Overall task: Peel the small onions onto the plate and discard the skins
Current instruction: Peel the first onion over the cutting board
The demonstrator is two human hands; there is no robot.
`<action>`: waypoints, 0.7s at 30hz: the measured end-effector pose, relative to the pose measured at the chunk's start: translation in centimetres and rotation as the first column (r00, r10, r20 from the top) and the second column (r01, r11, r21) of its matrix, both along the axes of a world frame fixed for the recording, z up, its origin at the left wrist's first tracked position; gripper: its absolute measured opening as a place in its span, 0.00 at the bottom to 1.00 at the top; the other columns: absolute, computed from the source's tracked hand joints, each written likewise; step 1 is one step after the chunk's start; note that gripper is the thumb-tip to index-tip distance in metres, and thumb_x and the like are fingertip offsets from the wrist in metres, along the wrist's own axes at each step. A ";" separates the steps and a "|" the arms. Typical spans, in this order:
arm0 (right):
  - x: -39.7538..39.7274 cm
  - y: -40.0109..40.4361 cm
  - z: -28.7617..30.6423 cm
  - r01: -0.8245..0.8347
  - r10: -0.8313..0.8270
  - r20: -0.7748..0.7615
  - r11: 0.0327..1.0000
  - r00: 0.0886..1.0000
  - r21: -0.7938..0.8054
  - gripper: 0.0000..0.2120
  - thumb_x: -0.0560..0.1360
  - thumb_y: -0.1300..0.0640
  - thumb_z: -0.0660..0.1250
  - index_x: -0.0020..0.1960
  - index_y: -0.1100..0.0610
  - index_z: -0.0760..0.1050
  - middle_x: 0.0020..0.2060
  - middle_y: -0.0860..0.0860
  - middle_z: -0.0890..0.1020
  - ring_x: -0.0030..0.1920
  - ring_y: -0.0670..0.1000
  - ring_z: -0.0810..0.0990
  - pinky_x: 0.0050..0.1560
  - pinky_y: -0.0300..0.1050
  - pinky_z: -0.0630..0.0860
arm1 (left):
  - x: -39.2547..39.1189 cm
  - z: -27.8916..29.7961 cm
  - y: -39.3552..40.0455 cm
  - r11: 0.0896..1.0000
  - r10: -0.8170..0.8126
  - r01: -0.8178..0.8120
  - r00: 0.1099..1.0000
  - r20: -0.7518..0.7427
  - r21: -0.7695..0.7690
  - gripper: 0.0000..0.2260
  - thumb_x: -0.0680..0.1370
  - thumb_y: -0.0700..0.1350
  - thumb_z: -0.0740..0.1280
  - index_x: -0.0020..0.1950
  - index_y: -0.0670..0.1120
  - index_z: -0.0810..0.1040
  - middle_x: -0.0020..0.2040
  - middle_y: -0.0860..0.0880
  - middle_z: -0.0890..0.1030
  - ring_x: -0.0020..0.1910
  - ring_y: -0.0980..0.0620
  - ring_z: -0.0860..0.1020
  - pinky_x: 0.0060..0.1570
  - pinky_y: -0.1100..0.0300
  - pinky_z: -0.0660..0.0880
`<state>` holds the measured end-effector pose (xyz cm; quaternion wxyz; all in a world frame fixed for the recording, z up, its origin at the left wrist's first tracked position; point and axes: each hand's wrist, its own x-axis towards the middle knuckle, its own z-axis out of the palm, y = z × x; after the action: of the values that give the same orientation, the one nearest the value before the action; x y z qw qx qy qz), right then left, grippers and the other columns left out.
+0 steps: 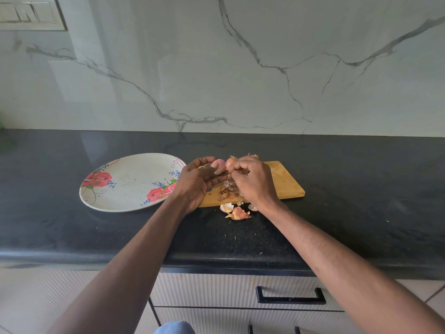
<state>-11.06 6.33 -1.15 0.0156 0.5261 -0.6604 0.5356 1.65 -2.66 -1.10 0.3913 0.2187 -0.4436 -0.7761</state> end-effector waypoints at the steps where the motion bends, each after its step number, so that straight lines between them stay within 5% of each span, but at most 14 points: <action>1: 0.0 0.0 0.0 -0.003 0.003 -0.007 1.000 1.000 -0.012 0.02 0.73 0.63 0.74 0.43 0.59 0.85 0.42 0.48 0.85 0.46 0.46 0.81 0.58 0.57 0.77 | 0.0 0.0 0.0 1.000 -0.005 0.005 1.000 -0.003 0.001 0.07 0.79 0.32 0.66 0.57 0.36 0.75 0.52 0.37 0.82 0.46 0.42 0.85 0.46 0.53 0.84; 6: 0.1 -0.1 -0.2 -0.005 0.005 -0.016 1.000 1.000 -0.015 0.07 0.72 0.60 0.77 0.49 0.59 0.85 0.46 0.50 0.85 0.50 0.50 0.82 0.58 0.52 0.78 | 0.0 0.1 0.2 0.999 -0.028 0.028 1.000 -0.004 -0.023 0.11 0.75 0.32 0.70 0.57 0.37 0.75 0.49 0.39 0.84 0.46 0.45 0.85 0.52 0.48 0.83; 14: 0.1 -0.2 -0.2 0.008 -0.006 -0.075 1.000 0.997 0.024 0.04 0.74 0.66 0.72 0.42 0.60 0.82 0.44 0.51 0.85 0.50 0.50 0.81 0.59 0.56 0.77 | 0.1 0.3 0.6 0.997 -0.058 0.057 0.998 -0.004 -0.060 0.15 0.67 0.34 0.74 0.52 0.38 0.77 0.49 0.38 0.85 0.45 0.44 0.85 0.53 0.48 0.82; 19: 0.4 -0.3 -0.1 -0.003 0.012 -0.111 0.997 0.994 0.077 0.05 0.76 0.70 0.66 0.42 0.63 0.76 0.45 0.55 0.82 0.50 0.53 0.79 0.50 0.49 0.78 | 0.1 0.2 0.7 0.997 -0.050 0.049 0.999 -0.011 -0.056 0.13 0.70 0.34 0.73 0.53 0.37 0.77 0.48 0.39 0.85 0.45 0.44 0.85 0.52 0.49 0.83; 21: 0.4 -0.2 0.1 0.007 -0.001 -0.077 0.997 0.997 0.077 0.04 0.76 0.69 0.66 0.43 0.63 0.76 0.43 0.52 0.80 0.48 0.52 0.78 0.43 0.39 0.77 | 0.1 0.1 0.5 0.999 -0.022 0.022 0.999 -0.026 -0.025 0.09 0.74 0.33 0.71 0.53 0.36 0.76 0.46 0.39 0.85 0.45 0.44 0.86 0.50 0.51 0.83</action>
<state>-10.62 6.17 -1.09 0.0217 0.5453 -0.6804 0.4892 1.71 -2.17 -0.98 0.3913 0.1986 -0.4503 -0.7776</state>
